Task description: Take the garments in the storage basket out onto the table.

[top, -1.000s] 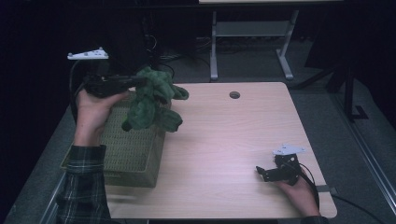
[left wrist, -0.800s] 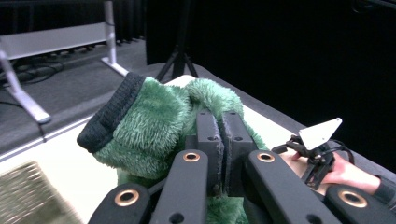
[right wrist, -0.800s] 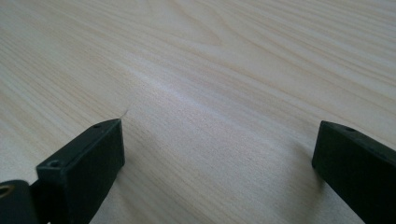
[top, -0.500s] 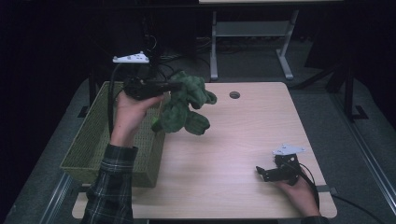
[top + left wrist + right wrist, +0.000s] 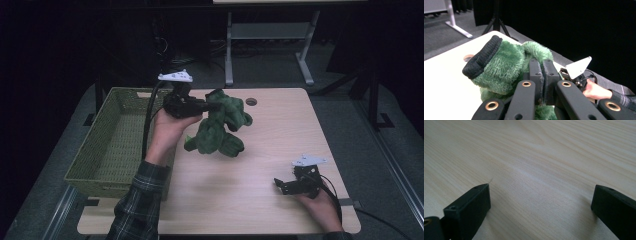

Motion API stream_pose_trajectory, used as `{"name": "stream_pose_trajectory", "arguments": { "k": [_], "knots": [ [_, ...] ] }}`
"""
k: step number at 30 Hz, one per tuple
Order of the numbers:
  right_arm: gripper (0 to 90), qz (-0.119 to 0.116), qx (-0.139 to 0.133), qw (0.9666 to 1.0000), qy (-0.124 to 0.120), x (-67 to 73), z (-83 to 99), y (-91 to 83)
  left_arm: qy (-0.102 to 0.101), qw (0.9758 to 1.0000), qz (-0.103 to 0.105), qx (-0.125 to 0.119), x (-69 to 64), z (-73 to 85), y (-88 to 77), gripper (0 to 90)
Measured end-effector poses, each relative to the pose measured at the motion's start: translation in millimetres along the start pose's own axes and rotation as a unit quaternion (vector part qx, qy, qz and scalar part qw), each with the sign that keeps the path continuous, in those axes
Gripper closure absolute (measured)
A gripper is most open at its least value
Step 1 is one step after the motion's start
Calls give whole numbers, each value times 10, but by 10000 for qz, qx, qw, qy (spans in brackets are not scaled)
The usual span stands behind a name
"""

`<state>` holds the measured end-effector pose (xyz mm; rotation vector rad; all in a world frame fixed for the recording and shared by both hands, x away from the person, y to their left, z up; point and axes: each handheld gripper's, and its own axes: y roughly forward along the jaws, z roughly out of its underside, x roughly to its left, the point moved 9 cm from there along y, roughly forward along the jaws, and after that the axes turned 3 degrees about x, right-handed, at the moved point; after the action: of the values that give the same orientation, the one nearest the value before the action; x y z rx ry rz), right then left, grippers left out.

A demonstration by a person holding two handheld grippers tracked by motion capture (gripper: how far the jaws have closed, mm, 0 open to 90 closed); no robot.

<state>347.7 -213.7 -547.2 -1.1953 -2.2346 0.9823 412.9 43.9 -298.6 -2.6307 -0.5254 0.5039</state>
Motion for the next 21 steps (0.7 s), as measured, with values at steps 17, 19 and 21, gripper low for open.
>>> {"name": "stream_pose_trajectory", "arguments": {
  "k": [17,19,21],
  "knots": [
    [21,-35,-5,10000,-22,11,-1,1,-143,9976,415,536,-177,473,709,878],
    [21,-33,-7,10000,-31,9,-1,1,-159,9970,455,611,-187,542,794,878],
    [21,-33,-8,10000,-31,9,-1,2,-206,9962,500,689,-195,614,881,878]
  ]
}}
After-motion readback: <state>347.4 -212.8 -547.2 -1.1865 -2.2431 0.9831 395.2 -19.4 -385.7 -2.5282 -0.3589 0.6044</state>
